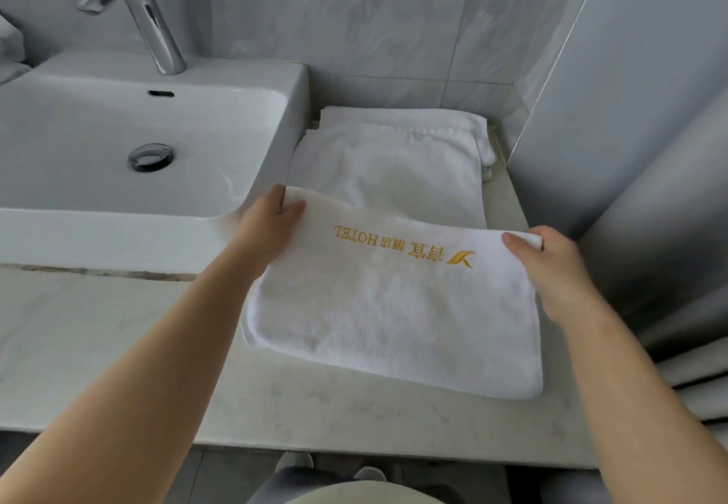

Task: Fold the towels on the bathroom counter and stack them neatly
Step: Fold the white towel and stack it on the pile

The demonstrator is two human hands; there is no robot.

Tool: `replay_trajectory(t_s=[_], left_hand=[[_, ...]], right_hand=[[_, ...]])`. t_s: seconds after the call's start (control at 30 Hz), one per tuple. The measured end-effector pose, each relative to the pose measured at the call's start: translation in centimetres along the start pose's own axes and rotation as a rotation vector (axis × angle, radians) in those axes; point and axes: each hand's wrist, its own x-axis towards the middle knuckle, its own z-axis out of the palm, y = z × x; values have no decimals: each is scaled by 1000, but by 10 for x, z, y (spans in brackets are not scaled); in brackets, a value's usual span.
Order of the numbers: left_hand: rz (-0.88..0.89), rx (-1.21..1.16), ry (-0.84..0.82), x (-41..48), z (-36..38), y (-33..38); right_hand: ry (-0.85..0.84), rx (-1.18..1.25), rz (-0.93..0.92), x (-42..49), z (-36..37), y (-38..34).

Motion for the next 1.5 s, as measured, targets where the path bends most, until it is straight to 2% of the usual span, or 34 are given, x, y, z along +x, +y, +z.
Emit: replay_trajectory(t_s=[0.17, 0.3, 0.53, 0.63, 0.73, 0.8, 1.07, 1.33, 1.5], left_hand=[[-164, 96, -67, 16, 31, -29], [-188, 152, -55, 14, 39, -42], [-118, 342, -252, 10, 36, -34], [-112, 263, -227, 17, 32, -28], [-107, 151, -139, 26, 34, -20], [-137, 138, -154, 32, 38, -20], [-231, 231, -282, 36, 43, -36], [-312, -10, -430, 13, 39, -41], [-316, -28, -458, -2, 43, -38]], right_hand=[[-6, -178, 75, 13, 31, 31], [15, -297, 50, 18, 28, 38], [-211, -410, 206, 29, -1, 48], [-236, -283, 240, 30, -9, 47], [-167, -176, 154, 35, -3, 36], [-168, -140, 111, 36, 7, 31], [-164, -294, 179, 41, 17, 42], [-204, -384, 291, 19, -5, 51], [-181, -392, 329, 4, -16, 53]])
